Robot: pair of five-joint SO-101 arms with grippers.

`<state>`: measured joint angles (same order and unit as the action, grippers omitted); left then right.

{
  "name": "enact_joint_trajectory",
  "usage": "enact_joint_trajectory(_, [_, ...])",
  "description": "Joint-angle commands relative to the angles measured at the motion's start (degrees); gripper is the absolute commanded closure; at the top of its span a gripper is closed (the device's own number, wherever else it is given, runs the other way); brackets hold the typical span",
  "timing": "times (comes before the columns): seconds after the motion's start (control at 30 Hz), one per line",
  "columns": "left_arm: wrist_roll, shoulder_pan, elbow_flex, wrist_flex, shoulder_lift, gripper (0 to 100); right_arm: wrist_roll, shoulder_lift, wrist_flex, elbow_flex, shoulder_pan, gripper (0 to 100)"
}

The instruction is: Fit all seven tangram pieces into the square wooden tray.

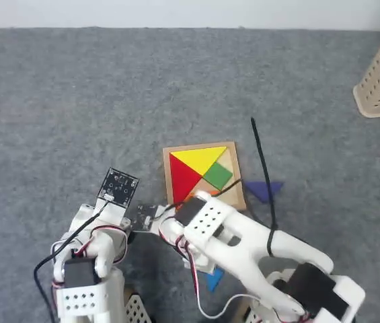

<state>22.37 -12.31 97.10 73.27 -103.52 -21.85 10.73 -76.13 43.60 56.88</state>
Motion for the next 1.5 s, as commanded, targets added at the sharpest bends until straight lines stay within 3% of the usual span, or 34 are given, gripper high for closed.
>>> enact_joint_trajectory(0.0, [0.26,0.18,-0.48,0.26,-0.88,72,0.79,1.63,-1.80,-2.73,-1.01,89.8])
enact_joint_trajectory(0.2, [0.26,0.18,-0.48,0.26,-0.88,72,0.35,6.81,-1.54,-0.44,-3.03,89.8])
enact_joint_trajectory(0.3, [0.26,0.18,-0.48,0.26,-0.88,72,-1.76,11.56,-0.31,2.90,1.71,89.8])
enact_joint_trajectory(0.43, [0.26,0.18,-0.48,0.26,-0.88,72,0.97,15.52,0.40,3.78,8.22,89.4])
enact_joint_trajectory(0.8, [0.26,0.18,-0.48,0.26,-0.88,72,1.23,0.84,3.21,2.37,11.74,89.3])
enact_joint_trajectory(1.0, [0.26,0.18,-0.48,0.26,-0.88,72,0.70,-7.16,3.12,0.79,3.82,89.6])
enact_joint_trajectory(1.47, [0.26,0.18,-0.48,0.26,-0.88,72,-1.23,-7.43,3.47,0.88,-14.90,89.6])
